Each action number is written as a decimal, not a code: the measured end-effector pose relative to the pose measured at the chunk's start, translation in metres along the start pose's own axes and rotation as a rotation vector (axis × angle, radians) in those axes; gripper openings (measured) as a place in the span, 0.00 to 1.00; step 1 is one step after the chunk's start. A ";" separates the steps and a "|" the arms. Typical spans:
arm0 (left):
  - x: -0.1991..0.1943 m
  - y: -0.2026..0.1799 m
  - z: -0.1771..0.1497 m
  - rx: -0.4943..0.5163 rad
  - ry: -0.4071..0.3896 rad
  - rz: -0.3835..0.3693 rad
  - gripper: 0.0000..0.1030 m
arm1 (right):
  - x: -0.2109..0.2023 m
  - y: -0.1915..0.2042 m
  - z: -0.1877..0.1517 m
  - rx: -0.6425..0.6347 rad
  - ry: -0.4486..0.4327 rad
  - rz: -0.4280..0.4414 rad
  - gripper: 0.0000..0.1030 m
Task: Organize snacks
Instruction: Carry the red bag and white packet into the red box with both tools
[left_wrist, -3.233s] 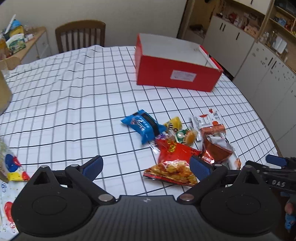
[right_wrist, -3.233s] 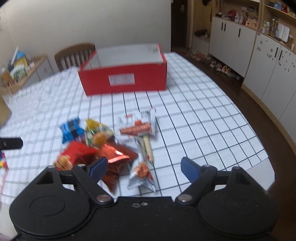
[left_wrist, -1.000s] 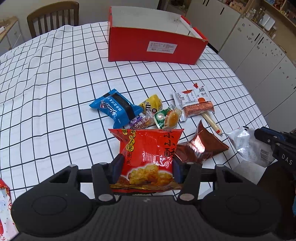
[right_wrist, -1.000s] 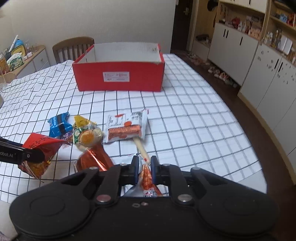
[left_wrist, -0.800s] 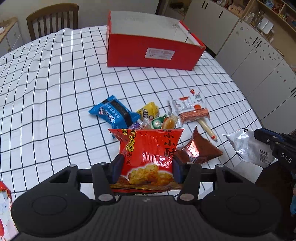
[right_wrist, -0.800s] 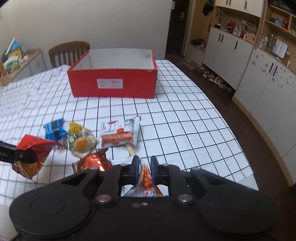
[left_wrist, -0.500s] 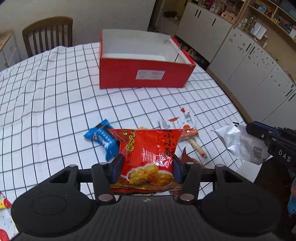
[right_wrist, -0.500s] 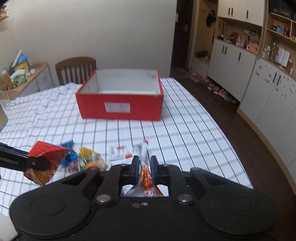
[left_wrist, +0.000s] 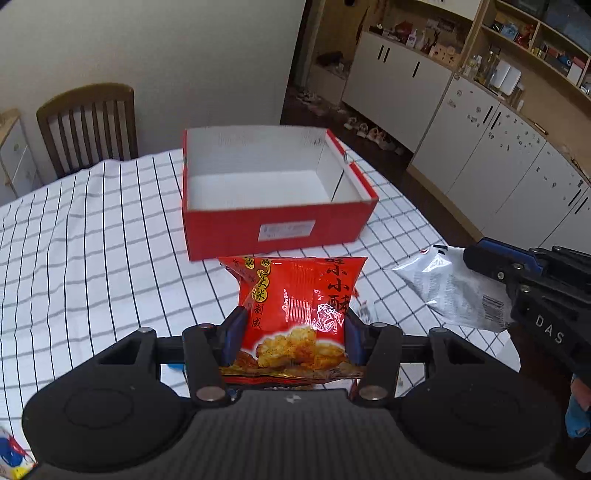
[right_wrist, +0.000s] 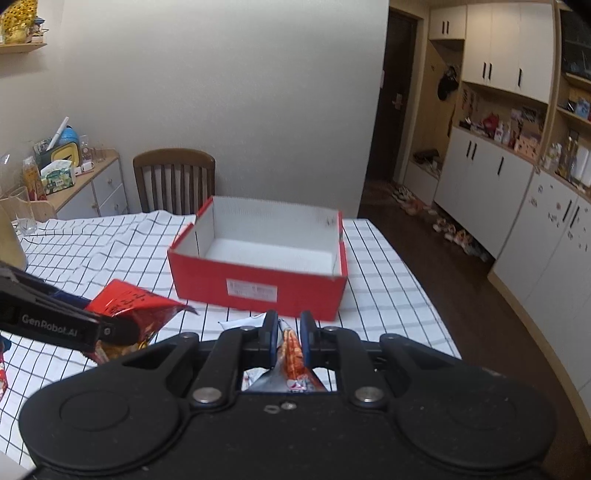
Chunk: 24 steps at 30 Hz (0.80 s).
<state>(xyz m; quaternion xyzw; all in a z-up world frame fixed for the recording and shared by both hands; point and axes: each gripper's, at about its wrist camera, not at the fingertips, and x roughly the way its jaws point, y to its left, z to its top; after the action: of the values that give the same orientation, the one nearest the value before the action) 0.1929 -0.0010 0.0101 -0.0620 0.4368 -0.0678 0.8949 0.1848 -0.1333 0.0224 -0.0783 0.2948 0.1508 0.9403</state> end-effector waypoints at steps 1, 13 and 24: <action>0.001 -0.001 0.005 0.006 -0.008 0.004 0.51 | 0.002 0.000 0.004 -0.002 -0.006 0.003 0.10; 0.020 -0.007 0.054 0.025 -0.055 0.048 0.51 | 0.027 -0.007 0.048 -0.057 -0.094 -0.009 0.10; 0.048 -0.004 0.098 0.038 -0.075 0.108 0.51 | 0.071 -0.014 0.081 -0.075 -0.098 -0.019 0.10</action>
<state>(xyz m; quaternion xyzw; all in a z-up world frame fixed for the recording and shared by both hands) 0.2994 -0.0082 0.0341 -0.0238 0.4043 -0.0254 0.9140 0.2879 -0.1108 0.0476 -0.1088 0.2416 0.1563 0.9515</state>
